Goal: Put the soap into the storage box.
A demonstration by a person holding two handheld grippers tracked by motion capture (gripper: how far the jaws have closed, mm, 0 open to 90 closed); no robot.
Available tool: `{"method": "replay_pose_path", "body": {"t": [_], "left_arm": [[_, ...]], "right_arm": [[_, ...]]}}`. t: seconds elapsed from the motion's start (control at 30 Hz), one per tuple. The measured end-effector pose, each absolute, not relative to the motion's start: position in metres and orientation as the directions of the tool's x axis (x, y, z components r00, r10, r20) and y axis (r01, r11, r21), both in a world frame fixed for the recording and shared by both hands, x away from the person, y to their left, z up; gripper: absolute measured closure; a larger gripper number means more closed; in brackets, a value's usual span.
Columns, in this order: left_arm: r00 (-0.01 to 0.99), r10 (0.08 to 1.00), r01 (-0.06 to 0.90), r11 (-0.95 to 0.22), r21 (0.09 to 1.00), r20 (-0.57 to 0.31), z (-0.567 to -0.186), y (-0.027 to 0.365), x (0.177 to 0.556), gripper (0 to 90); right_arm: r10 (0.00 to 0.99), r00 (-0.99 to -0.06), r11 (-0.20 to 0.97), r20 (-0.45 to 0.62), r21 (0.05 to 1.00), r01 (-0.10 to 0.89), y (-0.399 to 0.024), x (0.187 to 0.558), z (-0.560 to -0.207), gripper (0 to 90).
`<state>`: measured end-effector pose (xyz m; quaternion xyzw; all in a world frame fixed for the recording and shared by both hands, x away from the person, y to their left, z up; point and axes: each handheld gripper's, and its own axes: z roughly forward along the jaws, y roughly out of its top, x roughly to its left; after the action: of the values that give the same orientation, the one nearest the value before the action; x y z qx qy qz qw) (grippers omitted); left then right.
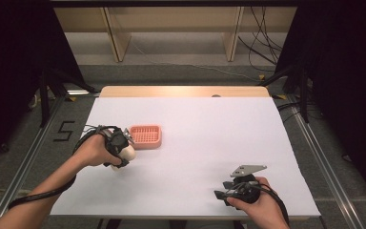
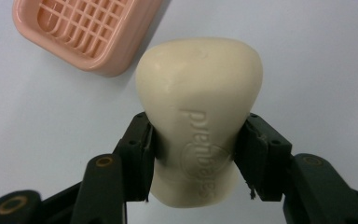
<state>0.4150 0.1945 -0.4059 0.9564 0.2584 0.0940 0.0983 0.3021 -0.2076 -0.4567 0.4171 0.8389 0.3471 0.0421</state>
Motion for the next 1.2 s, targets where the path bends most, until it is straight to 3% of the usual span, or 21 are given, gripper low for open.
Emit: {"method": "replay_pose_path", "body": {"t": [0.7, 1.2], "left_arm": [[0.848, 0.509, 0.467, -0.85, 0.243, 0.147, -0.406, 0.192, 0.425, 49.1], [0.849, 0.503, 0.459, -0.855, 0.242, 0.162, -0.399, 0.189, 0.436, 49.1]], "right_arm": [[0.726, -0.652, 0.425, 0.217, 0.604, 0.674, -0.208, 0.302, -0.454, 50.0], [0.733, -0.641, 0.375, 0.227, 0.651, 0.66, -0.207, 0.302, -0.457, 50.1]]}}
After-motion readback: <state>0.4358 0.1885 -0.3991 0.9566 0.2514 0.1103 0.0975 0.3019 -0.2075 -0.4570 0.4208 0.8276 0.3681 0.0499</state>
